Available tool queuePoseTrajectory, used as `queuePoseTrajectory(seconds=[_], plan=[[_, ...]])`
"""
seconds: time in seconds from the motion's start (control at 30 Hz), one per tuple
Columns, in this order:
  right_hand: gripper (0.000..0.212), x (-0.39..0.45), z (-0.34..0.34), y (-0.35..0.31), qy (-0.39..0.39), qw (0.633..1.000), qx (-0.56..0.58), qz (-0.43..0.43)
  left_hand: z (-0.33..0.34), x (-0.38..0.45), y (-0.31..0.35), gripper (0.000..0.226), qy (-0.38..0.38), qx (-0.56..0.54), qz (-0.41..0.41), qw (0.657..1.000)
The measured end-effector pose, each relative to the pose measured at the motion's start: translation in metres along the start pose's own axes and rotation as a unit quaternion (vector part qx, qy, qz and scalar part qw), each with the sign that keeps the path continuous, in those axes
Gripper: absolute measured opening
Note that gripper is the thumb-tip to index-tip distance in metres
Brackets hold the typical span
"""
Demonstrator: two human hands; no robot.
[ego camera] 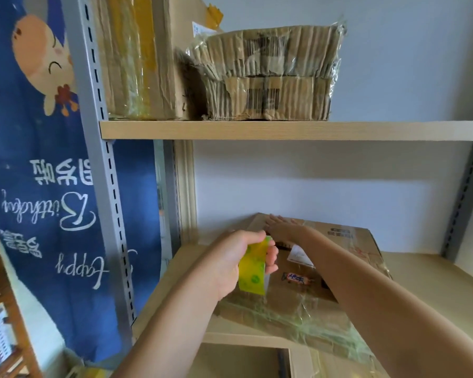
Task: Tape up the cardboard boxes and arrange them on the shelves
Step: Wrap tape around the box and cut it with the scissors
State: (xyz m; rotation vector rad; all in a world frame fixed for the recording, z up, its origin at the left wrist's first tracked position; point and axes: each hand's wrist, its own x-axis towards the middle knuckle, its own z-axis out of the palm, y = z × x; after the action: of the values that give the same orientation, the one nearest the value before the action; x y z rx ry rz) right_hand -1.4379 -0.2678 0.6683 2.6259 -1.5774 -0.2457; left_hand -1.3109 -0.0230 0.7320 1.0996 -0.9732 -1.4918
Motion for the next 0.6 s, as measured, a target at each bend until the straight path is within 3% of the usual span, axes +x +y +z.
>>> queuePoseTrajectory(seconds=[0.13,0.2,0.33,0.47,0.6], plan=[[0.046,0.002,0.000,-0.012,0.002,1.000,0.018,0.008,-0.005,-0.016,-0.004,0.030,-0.007,0.021,0.003,1.000],[0.045,0.008,0.002,-0.010,-0.007,0.999,0.038,0.025,-0.011,-0.028,-0.008,0.032,-0.034,0.050,-0.020,0.998],[0.050,0.016,0.007,-0.004,0.006,0.993,0.096,0.065,-0.026,-0.043,-0.032,0.028,-0.014,0.036,-0.065,0.997],[0.052,0.011,0.009,-0.006,0.019,0.995,0.072,0.065,-0.032,-0.042,-0.070,0.026,0.023,-0.003,-0.109,0.994],[0.052,0.001,0.005,-0.012,0.020,0.998,0.022,0.053,-0.035,-0.024,-0.097,0.019,-0.002,-0.036,-0.128,0.991]])
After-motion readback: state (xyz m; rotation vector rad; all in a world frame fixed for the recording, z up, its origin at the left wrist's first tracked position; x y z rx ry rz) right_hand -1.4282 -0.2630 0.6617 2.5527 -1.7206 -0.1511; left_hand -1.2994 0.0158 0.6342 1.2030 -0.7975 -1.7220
